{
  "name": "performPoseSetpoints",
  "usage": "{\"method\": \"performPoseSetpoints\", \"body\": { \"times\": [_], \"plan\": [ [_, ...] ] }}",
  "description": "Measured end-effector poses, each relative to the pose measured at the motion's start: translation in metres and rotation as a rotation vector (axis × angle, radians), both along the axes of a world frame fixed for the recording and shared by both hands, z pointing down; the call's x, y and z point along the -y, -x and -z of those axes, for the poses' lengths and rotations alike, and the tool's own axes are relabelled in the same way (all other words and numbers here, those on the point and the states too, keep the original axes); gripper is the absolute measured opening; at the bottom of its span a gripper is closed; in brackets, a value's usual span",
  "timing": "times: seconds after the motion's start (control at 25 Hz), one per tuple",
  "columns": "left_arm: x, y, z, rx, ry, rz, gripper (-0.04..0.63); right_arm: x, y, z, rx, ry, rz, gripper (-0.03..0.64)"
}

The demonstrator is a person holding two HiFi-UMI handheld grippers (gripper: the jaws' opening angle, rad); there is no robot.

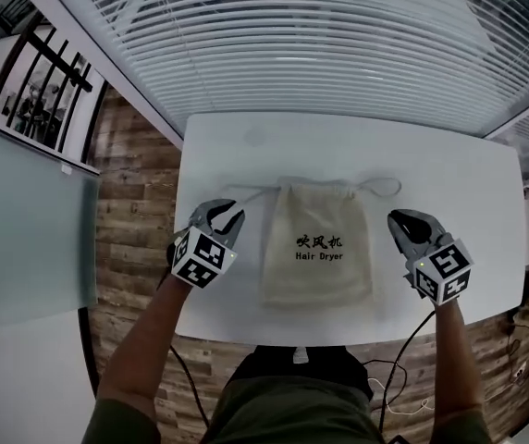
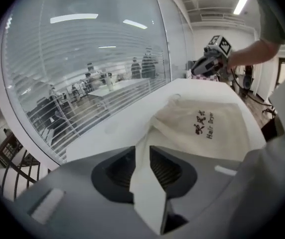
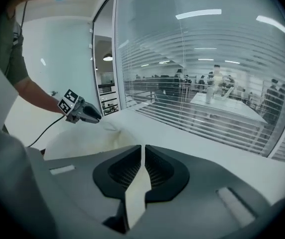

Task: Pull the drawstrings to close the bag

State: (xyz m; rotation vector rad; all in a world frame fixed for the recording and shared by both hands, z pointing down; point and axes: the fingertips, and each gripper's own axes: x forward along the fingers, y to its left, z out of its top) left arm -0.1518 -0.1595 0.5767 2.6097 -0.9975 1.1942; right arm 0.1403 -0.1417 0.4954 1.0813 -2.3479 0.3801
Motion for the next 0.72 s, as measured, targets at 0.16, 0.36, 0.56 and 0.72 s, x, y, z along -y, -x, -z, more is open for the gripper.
{"method": "performPoseSetpoints", "body": {
  "times": [0.16, 0.36, 0.56, 0.72],
  "plan": [
    [0.012, -0.003, -0.034, 0.111, 0.044, -0.087, 0.066, 0.031, -0.018, -0.026, -0.087, 0.004, 0.065, 0.015],
    [0.015, 0.001, -0.056, 0.166, 0.100, -0.116, 0.066, 0.069, -0.039, -0.069, -0.217, 0.033, 0.144, 0.071],
    [0.017, 0.001, -0.057, 0.132, 0.092, -0.110, 0.066, 0.096, -0.052, -0.110, -0.356, 0.041, 0.271, 0.087],
    [0.014, 0.000, -0.059, 0.139, 0.137, -0.146, 0.046, 0.102, -0.053, -0.132, -0.408, 0.081, 0.392, 0.087]
  ]
}}
